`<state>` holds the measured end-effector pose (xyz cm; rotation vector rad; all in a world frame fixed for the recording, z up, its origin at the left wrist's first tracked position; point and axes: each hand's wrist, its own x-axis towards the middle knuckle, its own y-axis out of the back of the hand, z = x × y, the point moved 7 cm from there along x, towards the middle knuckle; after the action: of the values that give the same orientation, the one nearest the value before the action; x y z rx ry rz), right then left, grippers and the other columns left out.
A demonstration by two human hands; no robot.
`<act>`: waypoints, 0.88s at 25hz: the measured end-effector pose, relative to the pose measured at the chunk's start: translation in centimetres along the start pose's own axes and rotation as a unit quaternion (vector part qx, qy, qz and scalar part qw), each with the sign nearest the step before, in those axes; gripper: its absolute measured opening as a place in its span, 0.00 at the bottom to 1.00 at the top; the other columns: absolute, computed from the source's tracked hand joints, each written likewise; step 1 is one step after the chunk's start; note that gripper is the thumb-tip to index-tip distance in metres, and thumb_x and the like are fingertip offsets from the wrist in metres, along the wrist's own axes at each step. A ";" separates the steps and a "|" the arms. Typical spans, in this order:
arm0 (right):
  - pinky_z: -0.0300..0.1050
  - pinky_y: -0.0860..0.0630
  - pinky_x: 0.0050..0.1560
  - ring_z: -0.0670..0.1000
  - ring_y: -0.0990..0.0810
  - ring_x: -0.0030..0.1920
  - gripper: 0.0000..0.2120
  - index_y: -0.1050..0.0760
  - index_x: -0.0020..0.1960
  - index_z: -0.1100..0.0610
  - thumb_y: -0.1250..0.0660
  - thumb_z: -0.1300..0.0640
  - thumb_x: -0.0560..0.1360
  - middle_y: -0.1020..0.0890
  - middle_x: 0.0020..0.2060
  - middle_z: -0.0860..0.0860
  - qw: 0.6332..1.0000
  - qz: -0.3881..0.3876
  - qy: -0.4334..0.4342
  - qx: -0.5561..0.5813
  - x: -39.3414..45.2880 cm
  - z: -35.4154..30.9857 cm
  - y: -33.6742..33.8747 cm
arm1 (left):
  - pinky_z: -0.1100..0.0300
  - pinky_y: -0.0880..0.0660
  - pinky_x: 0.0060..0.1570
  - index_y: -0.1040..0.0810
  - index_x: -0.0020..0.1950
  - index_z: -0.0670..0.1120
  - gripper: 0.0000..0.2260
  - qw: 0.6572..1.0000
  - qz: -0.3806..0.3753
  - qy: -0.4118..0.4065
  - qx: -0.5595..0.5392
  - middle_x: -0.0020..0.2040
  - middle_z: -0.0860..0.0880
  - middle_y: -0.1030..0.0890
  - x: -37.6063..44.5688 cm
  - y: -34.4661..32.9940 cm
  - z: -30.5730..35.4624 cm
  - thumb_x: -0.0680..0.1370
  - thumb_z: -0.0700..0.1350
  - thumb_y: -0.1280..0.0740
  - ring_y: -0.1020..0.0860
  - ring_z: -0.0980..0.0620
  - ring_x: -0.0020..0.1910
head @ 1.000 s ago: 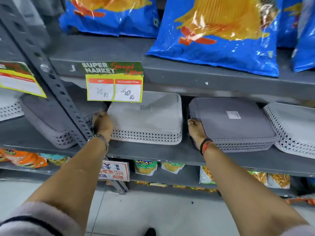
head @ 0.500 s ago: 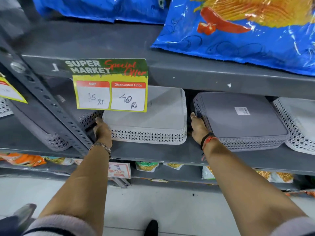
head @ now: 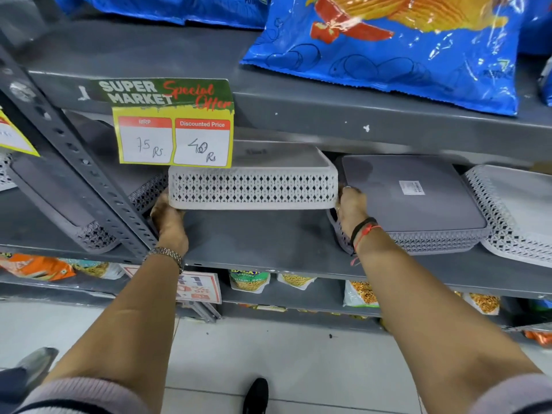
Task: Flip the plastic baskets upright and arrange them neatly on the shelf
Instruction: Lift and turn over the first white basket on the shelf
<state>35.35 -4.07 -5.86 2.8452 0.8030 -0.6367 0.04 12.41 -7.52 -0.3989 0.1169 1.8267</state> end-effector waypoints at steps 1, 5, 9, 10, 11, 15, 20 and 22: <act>0.32 0.31 0.24 0.45 0.26 0.27 0.19 0.26 0.33 0.56 0.49 0.70 0.74 0.22 0.22 0.45 0.999 -0.015 0.025 -0.015 -0.3 -0.8 0.5 | 0.70 0.29 0.31 0.20 0.49 0.43 0.10 0.999 -0.018 -0.025 0.020 0.41 0.51 0.23 -0.4 -0.3 0.2 0.77 0.36 0.41 0.26 0.54 0.39; 0.34 0.24 0.51 0.45 0.20 0.50 0.19 0.24 0.59 0.64 0.44 0.74 0.73 0.18 0.50 0.52 0.980 -0.143 0.099 -0.096 -2.1 -2.6 1.9 | 0.70 0.32 0.47 0.27 0.55 0.44 0.10 0.984 -0.033 -0.083 0.152 0.46 0.49 0.27 -1.6 -1.2 1.0 0.77 0.34 0.40 0.31 0.53 0.50; 0.31 0.21 0.38 0.34 0.23 0.29 0.13 0.23 0.40 0.55 0.39 0.68 0.77 0.15 0.38 0.50 0.958 -0.149 0.175 -0.170 -4.0 -4.2 2.6 | 0.72 0.32 0.39 0.30 0.42 0.45 0.08 0.961 -0.072 -0.184 0.193 0.43 0.45 0.28 -1.2 -1.3 3.0 0.78 0.35 0.42 0.31 0.50 0.45; 0.37 0.20 0.46 0.35 0.21 0.34 0.18 0.29 0.31 0.52 0.39 0.67 0.77 0.15 0.39 0.53 0.956 -0.138 0.195 -0.168 -4.6 -5.1 2.7 | 0.75 0.31 0.39 0.28 0.46 0.43 0.06 0.967 -0.064 -0.183 0.163 0.47 0.43 0.26 -1.4 -1.1 3.5 0.78 0.34 0.42 0.29 0.49 0.47; 0.41 0.22 0.54 0.39 0.18 0.43 0.21 0.34 0.28 0.51 0.39 0.67 0.77 0.16 0.43 0.55 0.958 -0.130 0.206 -0.152 -4.8 -5.6 2.7 | 0.76 0.29 0.44 0.26 0.52 0.42 0.08 0.975 -0.054 -0.172 0.127 0.52 0.43 0.24 -1.6 -0.8 3.8 0.78 0.34 0.42 0.27 0.50 0.50; 0.47 0.22 0.56 0.44 0.17 0.41 0.06 0.20 0.47 0.63 0.37 0.64 0.77 0.18 0.40 0.51 0.971 -0.116 0.200 -0.061 -4.8 -6.7 2.8 | 0.75 0.26 0.42 0.28 0.65 0.38 0.16 0.960 -0.094 -0.238 0.115 0.53 0.45 0.23 -3.2 -0.7 6.0 0.78 0.34 0.43 0.25 0.52 0.48; 0.37 0.20 0.37 0.51 0.18 0.38 0.10 0.22 0.51 0.68 0.40 0.64 0.78 0.17 0.39 0.53 0.979 -0.100 0.149 -0.097 -3.8 -5.3 3.3 | 0.76 0.27 0.38 0.24 0.60 0.40 0.13 0.943 -0.096 -0.266 0.177 0.48 0.43 0.20 -2.0 -0.7 5.8 0.77 0.39 0.41 0.24 0.49 0.47; 0.33 0.20 0.34 0.52 0.19 0.41 0.10 0.24 0.53 0.69 0.42 0.66 0.78 0.18 0.45 0.56 0.975 -0.109 0.140 -0.133 -3.2 -5.0 2.7 | 0.75 0.28 0.37 0.23 0.58 0.37 0.13 0.944 -0.075 -0.252 0.197 0.46 0.41 0.20 -0.6 -1.5 5.9 0.77 0.36 0.41 0.25 0.49 0.44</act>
<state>36.12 -6.78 0.04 2.6521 1.1588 -0.1295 0.40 14.02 -1.58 0.3359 0.0904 1.6496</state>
